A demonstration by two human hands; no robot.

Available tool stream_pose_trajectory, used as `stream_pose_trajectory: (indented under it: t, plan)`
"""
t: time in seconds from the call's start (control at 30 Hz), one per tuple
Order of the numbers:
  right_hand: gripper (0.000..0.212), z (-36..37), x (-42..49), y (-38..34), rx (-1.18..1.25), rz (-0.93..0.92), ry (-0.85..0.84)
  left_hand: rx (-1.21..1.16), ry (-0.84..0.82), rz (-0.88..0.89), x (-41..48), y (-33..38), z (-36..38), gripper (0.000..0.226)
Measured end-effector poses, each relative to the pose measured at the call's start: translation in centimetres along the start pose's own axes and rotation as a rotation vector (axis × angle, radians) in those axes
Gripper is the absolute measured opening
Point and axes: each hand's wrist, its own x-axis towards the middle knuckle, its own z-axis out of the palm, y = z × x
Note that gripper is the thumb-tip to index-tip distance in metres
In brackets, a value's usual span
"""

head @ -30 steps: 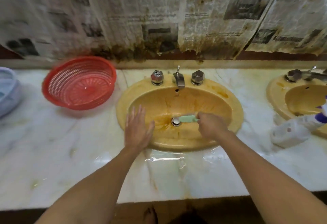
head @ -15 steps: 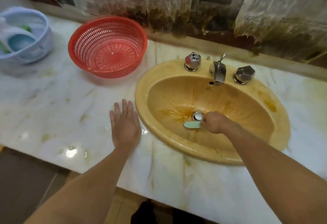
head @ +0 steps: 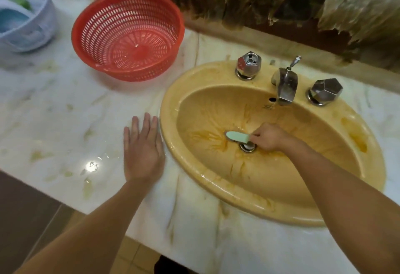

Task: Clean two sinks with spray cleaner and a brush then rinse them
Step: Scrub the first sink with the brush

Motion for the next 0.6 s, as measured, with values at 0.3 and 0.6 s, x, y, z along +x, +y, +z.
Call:
stream_pose_trajectory:
  t: [0.3, 0.6]
  plan:
    - [0.036, 0.1, -0.5, 0.5, 0.020, -0.020, -0.141, -0.084, 0.021, -0.034, 0.0, 0.0, 0.0, 0.058]
    - [0.030, 1.9, -0.6, 1.2, 0.196, 0.016, 0.063, -0.126, 0.022, -0.041, -0.1, 0.1, -0.1, 0.059]
